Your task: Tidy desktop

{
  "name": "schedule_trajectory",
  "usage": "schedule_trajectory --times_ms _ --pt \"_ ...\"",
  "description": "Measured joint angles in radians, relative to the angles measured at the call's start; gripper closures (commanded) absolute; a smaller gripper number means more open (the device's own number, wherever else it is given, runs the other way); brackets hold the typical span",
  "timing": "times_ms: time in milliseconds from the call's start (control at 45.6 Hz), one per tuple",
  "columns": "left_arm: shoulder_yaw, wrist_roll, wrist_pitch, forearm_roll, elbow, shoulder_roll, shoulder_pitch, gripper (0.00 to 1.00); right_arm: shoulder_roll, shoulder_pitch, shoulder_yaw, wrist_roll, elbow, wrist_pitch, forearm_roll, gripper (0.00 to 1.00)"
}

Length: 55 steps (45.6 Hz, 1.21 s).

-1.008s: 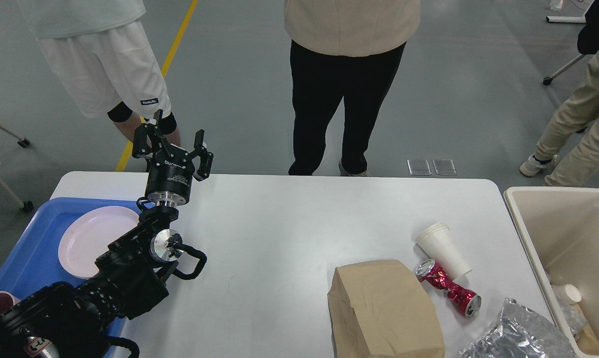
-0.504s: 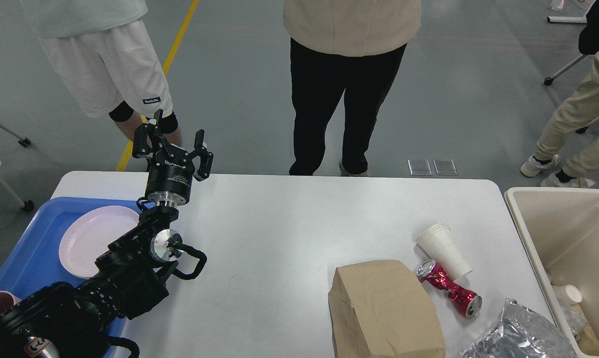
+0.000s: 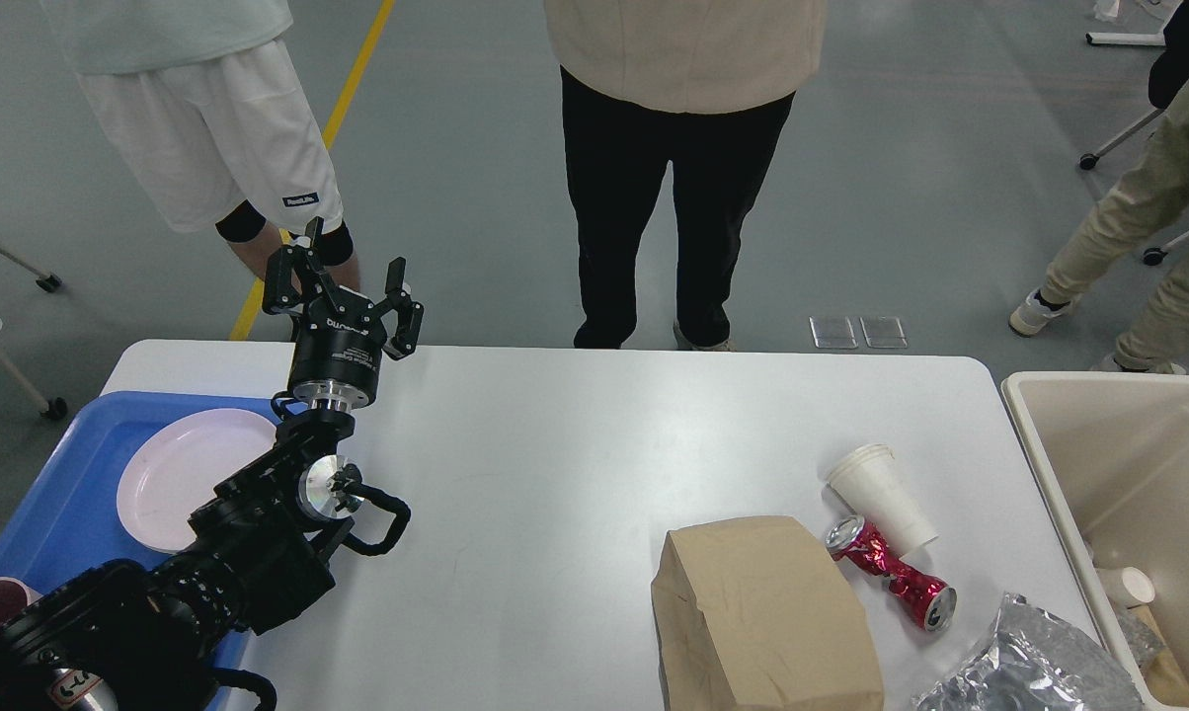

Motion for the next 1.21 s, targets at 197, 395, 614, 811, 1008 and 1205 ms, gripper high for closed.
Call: schedule_trajectory --times_ms 197,395,614,811,1008,1205 --pt "0.000 0.000 0.000 0.000 0.000 0.000 0.000 0.03 0.006 0.221 -0.160 0.000 0.120 0.139 -0.002 0.00" --pt "0.000 0.000 0.000 0.000 0.000 0.000 0.000 0.03 0.074 0.430 -0.324 -0.001 0.196 0.275 -0.018 0.00" --pt "0.000 0.000 0.000 0.000 0.000 0.000 0.000 0.03 0.229 0.593 -0.424 0.000 0.250 0.357 -0.072 0.00" --pt "0.000 0.000 0.000 0.000 0.000 0.000 0.000 0.03 0.389 0.687 -0.441 0.000 0.322 0.371 -0.180 0.00" --pt "0.000 0.000 0.000 0.000 0.000 0.000 0.000 0.03 0.557 0.795 -0.423 0.000 0.424 0.370 -0.248 0.00" --pt "0.000 0.000 0.000 0.000 0.000 0.000 0.000 0.03 0.660 0.873 -0.346 -0.003 0.540 0.373 -0.298 0.00"
